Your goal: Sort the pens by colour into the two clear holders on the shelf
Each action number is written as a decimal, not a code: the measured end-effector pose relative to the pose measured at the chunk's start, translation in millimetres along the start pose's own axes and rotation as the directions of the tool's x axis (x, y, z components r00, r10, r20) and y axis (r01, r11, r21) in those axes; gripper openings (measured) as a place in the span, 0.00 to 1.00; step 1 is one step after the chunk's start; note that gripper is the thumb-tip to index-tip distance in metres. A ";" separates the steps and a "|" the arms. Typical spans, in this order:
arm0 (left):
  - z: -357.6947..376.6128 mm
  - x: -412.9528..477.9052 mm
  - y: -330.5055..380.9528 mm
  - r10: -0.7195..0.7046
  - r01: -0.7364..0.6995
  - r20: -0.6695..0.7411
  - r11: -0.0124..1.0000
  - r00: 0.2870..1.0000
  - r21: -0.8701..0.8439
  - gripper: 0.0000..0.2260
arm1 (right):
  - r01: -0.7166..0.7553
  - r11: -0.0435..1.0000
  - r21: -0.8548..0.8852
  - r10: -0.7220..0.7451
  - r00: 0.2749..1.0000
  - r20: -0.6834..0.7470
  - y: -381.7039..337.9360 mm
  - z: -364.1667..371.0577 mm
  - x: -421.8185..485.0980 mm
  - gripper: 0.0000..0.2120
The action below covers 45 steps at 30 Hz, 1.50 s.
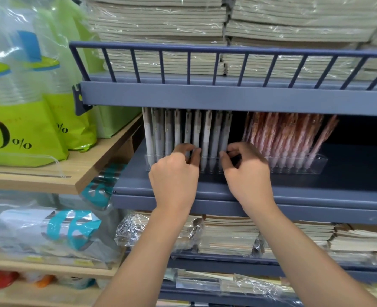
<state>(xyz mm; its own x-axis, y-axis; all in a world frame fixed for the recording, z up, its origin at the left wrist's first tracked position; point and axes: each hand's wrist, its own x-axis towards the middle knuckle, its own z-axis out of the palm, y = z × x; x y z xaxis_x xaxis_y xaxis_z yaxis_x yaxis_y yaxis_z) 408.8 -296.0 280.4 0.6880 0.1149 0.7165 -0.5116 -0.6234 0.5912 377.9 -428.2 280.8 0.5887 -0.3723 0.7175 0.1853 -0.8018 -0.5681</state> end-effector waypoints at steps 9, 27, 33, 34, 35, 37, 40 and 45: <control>1.5 1.4 -0.4 0.031 -0.032 -0.025 0.998 0.999 -0.048 0.08 | -0.002 1.000 -0.015 0.001 1.000 -0.011 0.2 0.3 -0.2 0.05; 0.6 0.4 -0.6 0.027 -0.031 -0.038 0.995 0.999 -0.096 0.07 | -0.008 1.000 0.009 0.008 1.000 -0.009 -1.9 -1.6 0.5 0.05; 1.0 2.0 5.2 0.117 -0.117 -0.011 0.985 0.993 -0.127 0.08 | -0.029 0.999 0.021 0.029 1.000 0.004 -1.3 -2.0 1.6 0.05; 2.3 3.3 6.1 0.099 -0.093 0.040 0.987 0.994 -0.132 0.09 | -0.028 0.999 0.022 0.028 1.000 0.000 -1.1 -1.9 1.7 0.06; 3.3 4.3 6.8 0.077 -0.065 0.079 0.988 0.994 -0.137 0.10 | -0.028 0.999 0.025 0.028 1.000 -0.002 -0.9 -2.0 1.6 0.06; 5.0 5.6 9.1 0.039 -0.025 0.103 0.991 0.994 -0.134 0.10 | -0.030 0.999 0.031 0.030 1.000 0.000 -0.9 -2.6 1.8 0.06; 6.9 5.5 12.8 0.027 -0.020 0.061 0.994 0.998 -0.109 0.10 | -0.024 0.999 0.025 0.024 1.000 0.001 -1.4 -3.5 1.9 0.06; 9.9 3.5 13.8 0.002 -0.001 0.011 0.996 1.000 -0.086 0.11 | -0.027 0.999 0.029 0.027 1.000 -0.004 -2.2 -4.3 1.8 0.06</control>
<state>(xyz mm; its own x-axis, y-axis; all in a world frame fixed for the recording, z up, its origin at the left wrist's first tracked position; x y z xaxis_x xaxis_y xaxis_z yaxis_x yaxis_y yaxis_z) 409.3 -311.8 287.4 0.6928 0.1050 0.7134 -0.5546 -0.5546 0.6203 375.2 -429.2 285.0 0.5906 -0.3956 0.7033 0.1921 -0.7776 -0.5987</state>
